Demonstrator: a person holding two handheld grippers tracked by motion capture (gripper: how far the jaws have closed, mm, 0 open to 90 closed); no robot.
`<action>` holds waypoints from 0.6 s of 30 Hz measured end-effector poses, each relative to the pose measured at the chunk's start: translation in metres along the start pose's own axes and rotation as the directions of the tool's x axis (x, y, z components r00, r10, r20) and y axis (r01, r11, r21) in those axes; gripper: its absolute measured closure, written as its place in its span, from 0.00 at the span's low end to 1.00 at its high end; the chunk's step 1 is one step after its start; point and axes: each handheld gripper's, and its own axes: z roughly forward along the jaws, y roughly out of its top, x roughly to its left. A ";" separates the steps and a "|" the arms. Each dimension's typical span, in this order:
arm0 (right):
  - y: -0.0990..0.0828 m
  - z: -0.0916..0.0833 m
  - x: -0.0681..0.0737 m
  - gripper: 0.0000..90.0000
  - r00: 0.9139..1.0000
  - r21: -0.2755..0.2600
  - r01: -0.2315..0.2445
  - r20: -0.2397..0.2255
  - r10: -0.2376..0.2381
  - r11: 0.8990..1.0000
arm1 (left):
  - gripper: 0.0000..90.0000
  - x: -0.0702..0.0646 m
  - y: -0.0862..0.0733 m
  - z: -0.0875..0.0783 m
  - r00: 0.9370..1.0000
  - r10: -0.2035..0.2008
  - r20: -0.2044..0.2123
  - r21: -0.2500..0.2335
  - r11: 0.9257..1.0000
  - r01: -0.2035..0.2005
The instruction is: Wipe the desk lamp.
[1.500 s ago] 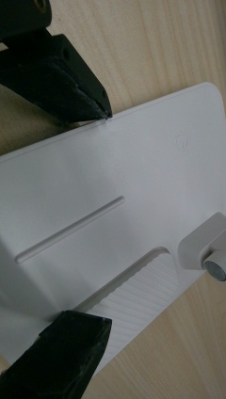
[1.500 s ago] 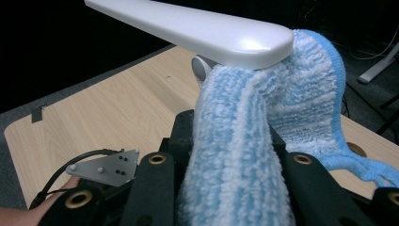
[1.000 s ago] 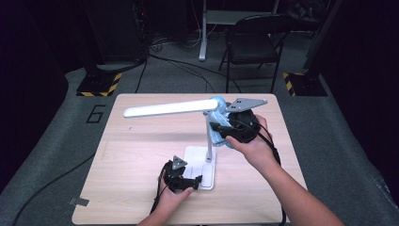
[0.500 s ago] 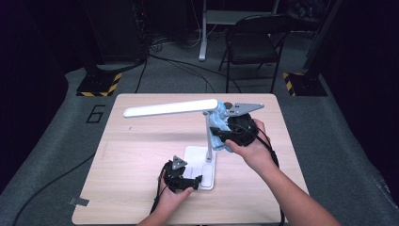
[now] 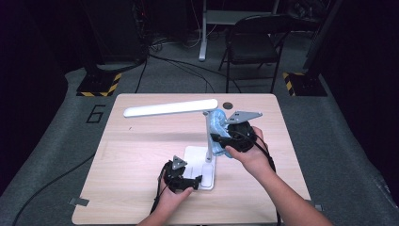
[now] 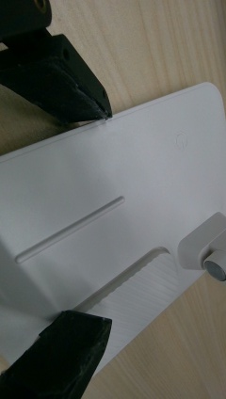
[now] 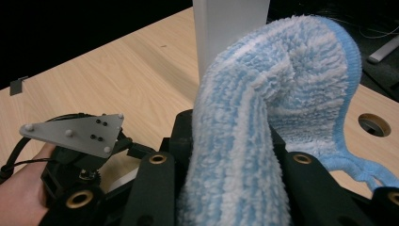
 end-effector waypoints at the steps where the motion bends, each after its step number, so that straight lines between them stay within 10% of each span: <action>1: -0.002 0.001 0.000 0.75 1.000 -0.001 -0.003 0.002 0.003 1.000 | 0.03 0.000 0.000 0.000 1.000 -0.004 0.000 -0.004 1.000 0.004; 18: -0.026 0.019 -0.004 0.75 1.000 0.028 -0.021 0.002 0.021 0.999 | 0.03 0.000 0.000 0.000 1.000 -0.005 0.002 -0.002 1.000 0.005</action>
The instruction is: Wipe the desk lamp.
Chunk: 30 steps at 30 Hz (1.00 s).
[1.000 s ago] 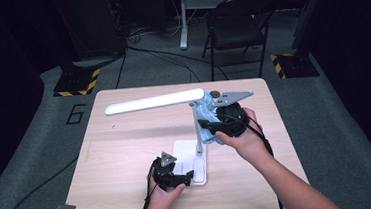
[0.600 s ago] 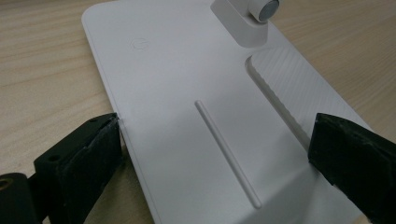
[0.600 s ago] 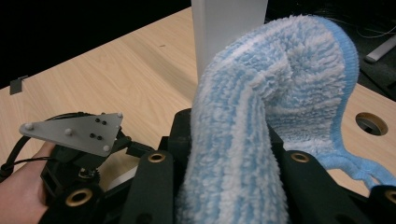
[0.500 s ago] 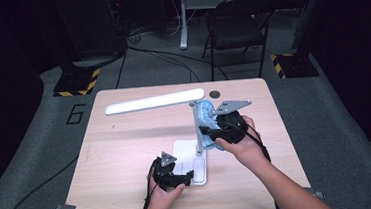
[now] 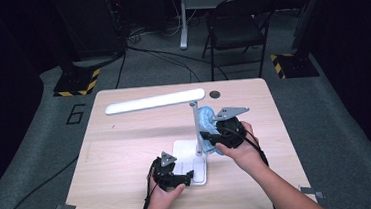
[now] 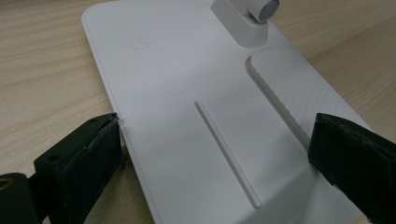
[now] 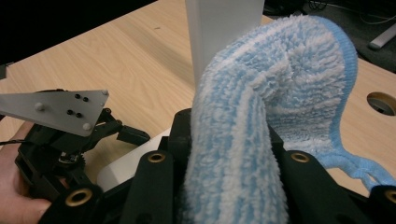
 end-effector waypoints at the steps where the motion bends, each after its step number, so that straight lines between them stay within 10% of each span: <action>1: -0.002 0.001 0.000 0.75 1.000 0.007 -0.011 0.003 0.011 1.000 | 0.03 0.000 0.000 0.000 1.000 0.000 0.000 0.000 1.000 0.000; 30: -0.055 0.046 -0.013 0.74 0.995 0.067 -0.097 -0.009 0.098 0.993 | 0.03 0.000 0.000 0.000 1.000 0.004 -0.001 0.002 1.000 -0.004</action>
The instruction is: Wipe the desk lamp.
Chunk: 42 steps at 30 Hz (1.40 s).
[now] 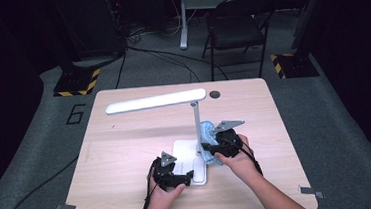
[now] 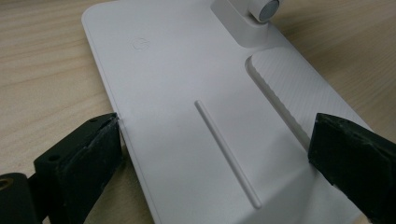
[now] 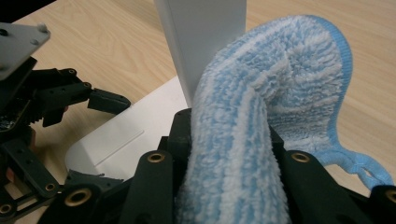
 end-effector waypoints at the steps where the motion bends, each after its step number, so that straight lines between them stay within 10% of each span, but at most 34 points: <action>1: -0.002 0.002 0.000 0.74 1.000 0.000 -0.003 0.000 0.003 1.000 | 0.03 0.000 0.000 0.000 1.000 0.000 0.000 0.000 1.000 0.000; 19: -0.016 0.014 -0.003 0.74 0.999 0.054 -0.033 0.001 0.033 0.998 | 0.03 0.000 0.000 0.000 1.000 0.001 -0.001 0.000 1.000 -0.001; 42: 0.009 -0.038 0.011 0.74 0.999 -0.113 0.035 -0.027 -0.038 0.993 | 0.03 0.000 0.000 0.000 1.000 0.001 0.001 -0.003 1.000 -0.001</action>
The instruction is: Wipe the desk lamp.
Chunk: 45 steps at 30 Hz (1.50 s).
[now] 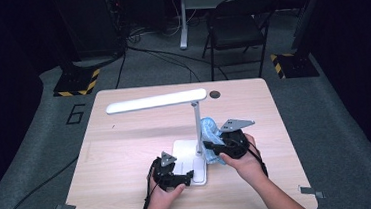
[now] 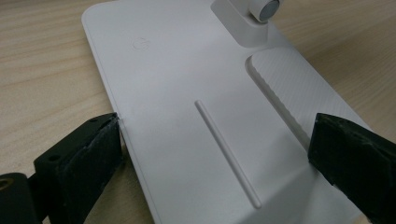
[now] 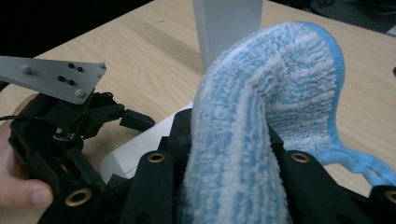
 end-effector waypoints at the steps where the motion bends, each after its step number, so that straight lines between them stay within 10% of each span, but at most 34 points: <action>1: 0.000 -0.003 0.000 0.74 1.000 -0.005 0.009 0.003 -0.009 1.000 | 0.03 0.000 0.000 0.000 1.000 -0.001 0.001 0.001 1.000 0.001; 28: -0.042 -0.040 -0.028 0.74 0.989 -0.043 -0.034 0.142 0.040 0.998 | 0.03 0.000 0.000 0.000 1.000 -0.007 0.001 -0.002 1.000 0.007; 45: -0.090 -0.056 -0.066 0.74 0.952 -0.012 -0.128 0.277 0.127 0.992 | 0.03 0.000 0.000 0.000 1.000 -0.008 0.000 -0.005 1.000 0.008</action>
